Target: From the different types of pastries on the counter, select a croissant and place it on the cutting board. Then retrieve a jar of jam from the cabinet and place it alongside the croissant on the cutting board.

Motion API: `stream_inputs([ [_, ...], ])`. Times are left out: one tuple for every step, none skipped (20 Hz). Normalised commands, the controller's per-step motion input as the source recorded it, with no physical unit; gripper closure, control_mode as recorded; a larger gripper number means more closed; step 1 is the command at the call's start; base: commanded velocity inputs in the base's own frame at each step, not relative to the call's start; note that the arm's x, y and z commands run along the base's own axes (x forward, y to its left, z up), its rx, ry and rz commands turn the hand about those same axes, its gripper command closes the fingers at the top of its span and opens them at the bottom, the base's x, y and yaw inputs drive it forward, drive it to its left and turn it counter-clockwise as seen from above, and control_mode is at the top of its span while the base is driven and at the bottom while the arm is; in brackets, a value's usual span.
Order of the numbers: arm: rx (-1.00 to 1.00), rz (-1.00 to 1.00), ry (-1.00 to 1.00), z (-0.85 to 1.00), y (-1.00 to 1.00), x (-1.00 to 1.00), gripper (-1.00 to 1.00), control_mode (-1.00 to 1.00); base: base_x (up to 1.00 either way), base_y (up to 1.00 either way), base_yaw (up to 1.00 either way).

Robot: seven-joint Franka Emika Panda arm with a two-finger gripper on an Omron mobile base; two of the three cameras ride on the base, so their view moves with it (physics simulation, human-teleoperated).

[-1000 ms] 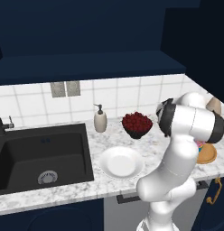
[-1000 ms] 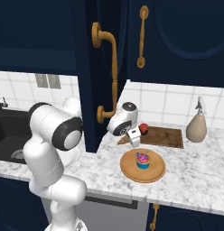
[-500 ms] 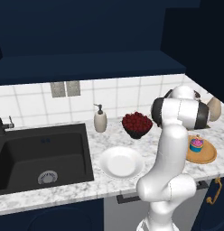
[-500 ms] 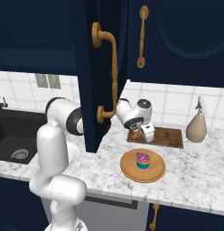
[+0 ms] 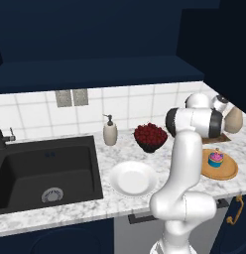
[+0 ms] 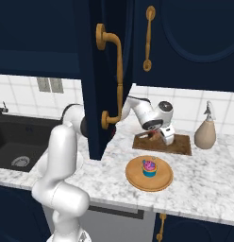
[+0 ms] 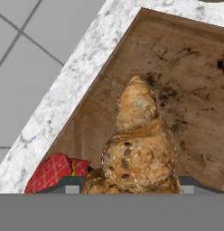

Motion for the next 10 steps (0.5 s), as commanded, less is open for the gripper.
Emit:
stream_inputs([
  [0.0,0.0,0.0,0.0,-0.34,0.0,1.0,-1.0,0.0,0.0,0.0],
  [0.0,0.0,0.0,0.0,-0.34,0.0,1.0,-1.0,0.0,0.0,0.0],
  [0.0,0.0,0.0,0.0,-0.35,0.0,1.0,-1.0,0.0,0.0,0.0],
  [0.0,0.0,0.0,0.0,-0.31,0.0,1.0,-1.0,0.0,0.0,0.0],
  [0.0,0.0,0.0,0.0,-0.29,0.0,1.0,-1.0,0.0,0.0,0.0],
  [0.0,0.0,0.0,-0.04,-0.29,0.0,1.0,-1.0,0.0,0.0,0.0],
  [0.0,0.0,0.0,-0.08,-0.29,0.0,1.0,-1.0,0.0,0.0,0.0],
  [0.0,0.0,0.0,-0.11,-0.27,0.05,1.0,-1.0,0.0,0.0,0.0],
  [0.0,0.0,0.06,-0.11,-0.24,0.04,1.0,-1.0,0.0,0.0,0.0],
  [0.0,0.0,0.07,-0.15,-0.17,0.03,1.0,-1.0,0.0,0.0,0.0],
])
